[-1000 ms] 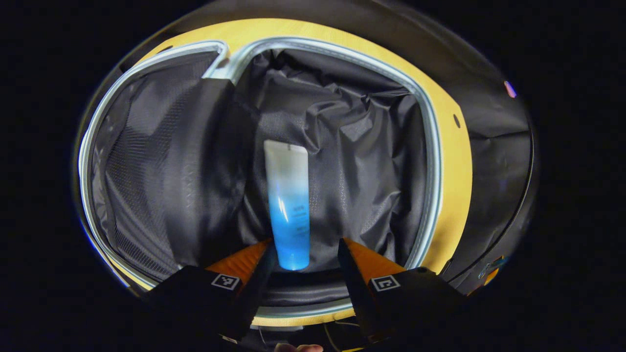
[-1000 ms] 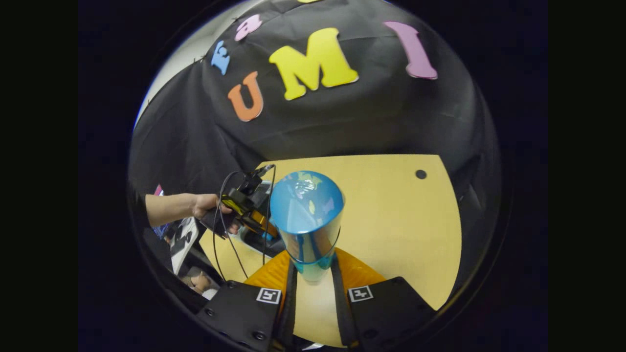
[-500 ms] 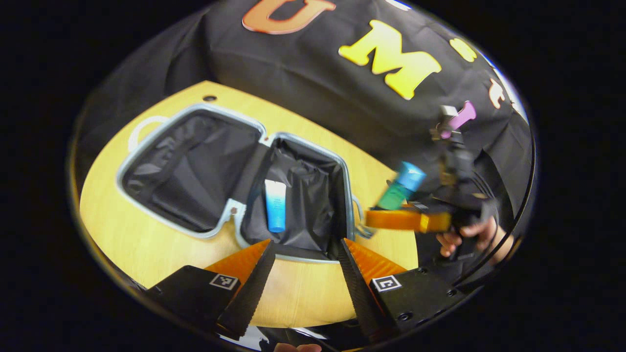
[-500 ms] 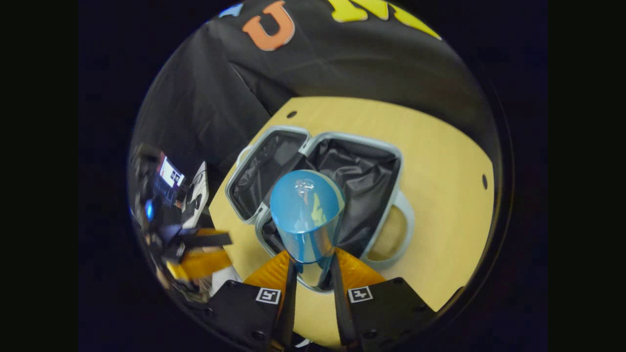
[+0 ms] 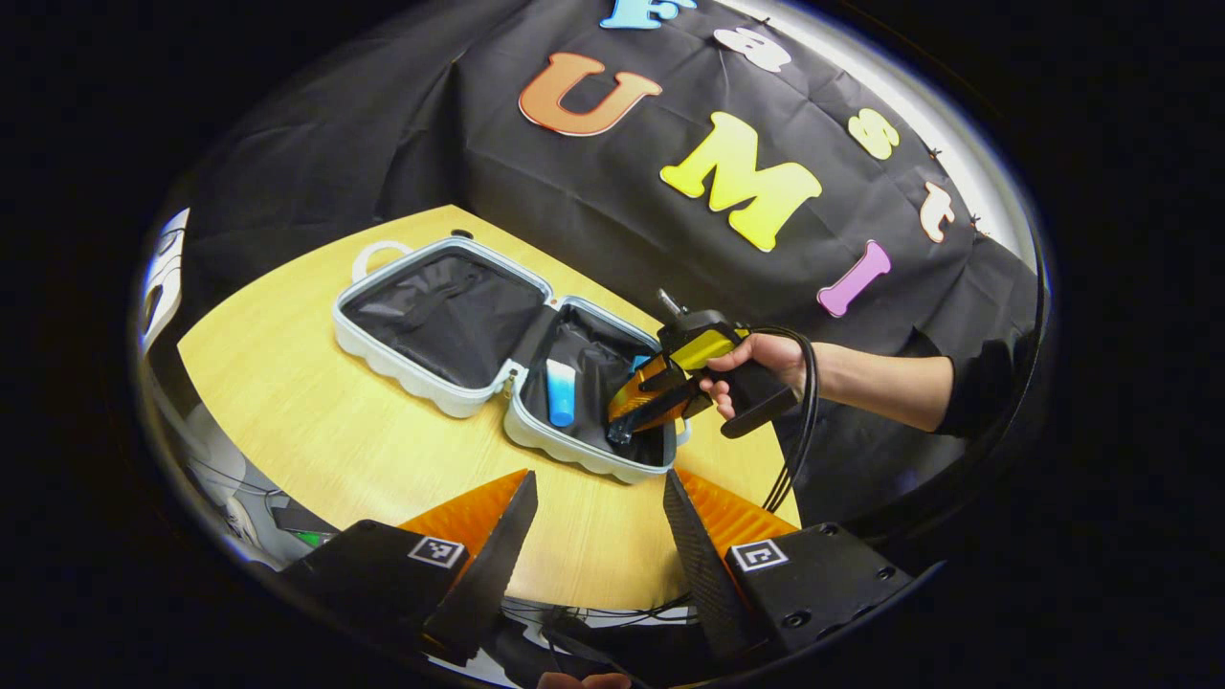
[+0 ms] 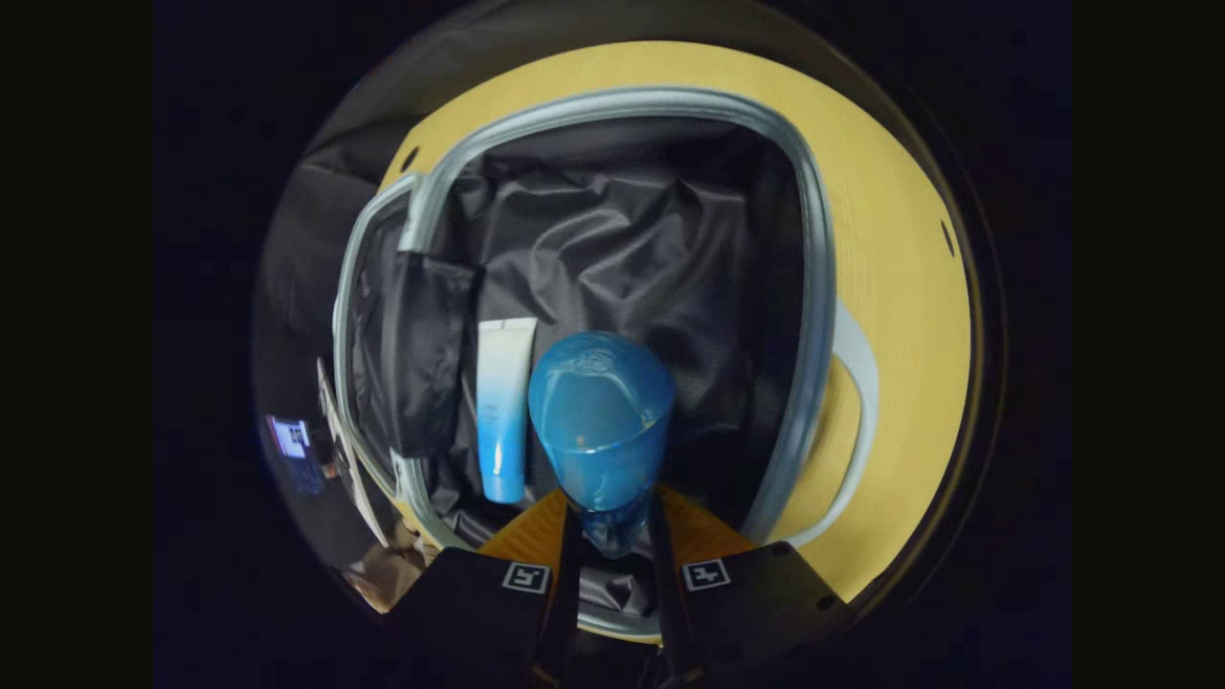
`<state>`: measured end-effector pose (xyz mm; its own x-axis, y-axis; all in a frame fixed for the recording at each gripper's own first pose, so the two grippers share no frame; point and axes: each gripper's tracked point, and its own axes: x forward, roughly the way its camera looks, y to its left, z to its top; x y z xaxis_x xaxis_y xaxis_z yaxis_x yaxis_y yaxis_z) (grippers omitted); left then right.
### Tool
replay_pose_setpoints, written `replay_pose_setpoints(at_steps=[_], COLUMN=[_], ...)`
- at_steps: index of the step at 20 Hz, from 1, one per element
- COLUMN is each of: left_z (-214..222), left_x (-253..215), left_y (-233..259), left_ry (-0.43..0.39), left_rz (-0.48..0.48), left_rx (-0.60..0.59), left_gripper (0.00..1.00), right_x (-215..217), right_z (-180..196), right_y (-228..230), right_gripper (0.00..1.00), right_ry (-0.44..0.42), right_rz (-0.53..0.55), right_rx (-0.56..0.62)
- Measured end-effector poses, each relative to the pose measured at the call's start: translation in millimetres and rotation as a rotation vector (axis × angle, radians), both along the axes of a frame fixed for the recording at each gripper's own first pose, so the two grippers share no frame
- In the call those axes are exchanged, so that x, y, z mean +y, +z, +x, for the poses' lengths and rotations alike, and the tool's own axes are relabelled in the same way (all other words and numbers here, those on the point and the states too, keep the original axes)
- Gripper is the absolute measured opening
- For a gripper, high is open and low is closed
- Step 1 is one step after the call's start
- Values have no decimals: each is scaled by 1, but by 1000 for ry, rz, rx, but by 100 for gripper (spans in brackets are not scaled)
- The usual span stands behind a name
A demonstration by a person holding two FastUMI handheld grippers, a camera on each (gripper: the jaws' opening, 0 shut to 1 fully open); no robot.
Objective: First open the suitcase, pack the skin care products into it, and then close the suitcase.
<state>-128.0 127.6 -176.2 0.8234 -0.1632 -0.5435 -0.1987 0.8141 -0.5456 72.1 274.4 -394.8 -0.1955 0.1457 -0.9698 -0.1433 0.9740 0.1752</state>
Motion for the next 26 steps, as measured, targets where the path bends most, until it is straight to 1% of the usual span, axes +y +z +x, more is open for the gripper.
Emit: replay_pose_setpoints(at_steps=[1,2,3,6,7,8,9,12,13,14,15,16,17,18,19,20,21,22,23,24,26], left_z=[-2,-4,-5,-6,-6,-5,-4,-5,-3,-2,-2,-1,0,1,4,7,10,14,20,26,40], left_x=[6,12,17,27,27,26,25,22,22,22,20,20,21,23,25,29,33,38,45,54,82], left_y=[1,3,5,9,12,13,14,12,14,15,17,18,17,17,14,12,9,6,2,-1,-13], left_ry=[14,30,42,64,63,60,51,26,19,12,2,-5,-5,-5,-3,-6,-12,-20,-29,-34,-33], left_rz=[0,-1,2,13,14,15,21,37,44,52,54,51,47,42,39,38,39,49,64,87,155], left_rx=[-1,-3,-7,-20,-27,-33,-44,-43,-48,-53,-61,-61,-62,-61,-61,-59,-57,-52,-56,-59,-63], left_gripper=[86,86,86,86,86,86,86,86,86,86,86,86,86,86,86,86,86,86,86,86,86], right_x=[1,0,-2,-3,-3,-2,-3,-1,-1,-3,-3,-3,-1,-1,-1,-5,-8,-10,-15,-23,-44], right_z=[3,6,9,10,10,10,9,9,9,9,9,8,7,6,4,0,-4,-9,-15,-19,-22], right_y=[-1,-5,-8,-14,-14,-14,-14,-15,-14,-13,-11,-8,-3,4,12,23,33,45,59,74,108], right_gripper=[34,30,33,34,34,30,33,37,36,39,36,40,41,47,51,56,60,63,62,63,62], right_ry=[-14,-18,-21,-30,-26,-20,-19,-24,-21,-19,-27,-38,-48,-52,-48,-42,-46,-46,-38,-29,-2], right_rz=[-13,-33,-52,-86,-92,-96,-99,-104,-103,-105,-102,-96,-81,-68,-56,-48,-35,-11,15,41,74], right_rx=[0,-7,-14,-18,-23,-28,-30,-38,-46,-52,-57,-57,-64,-76,-91,-106,-128,-151,-187,-240,-406])
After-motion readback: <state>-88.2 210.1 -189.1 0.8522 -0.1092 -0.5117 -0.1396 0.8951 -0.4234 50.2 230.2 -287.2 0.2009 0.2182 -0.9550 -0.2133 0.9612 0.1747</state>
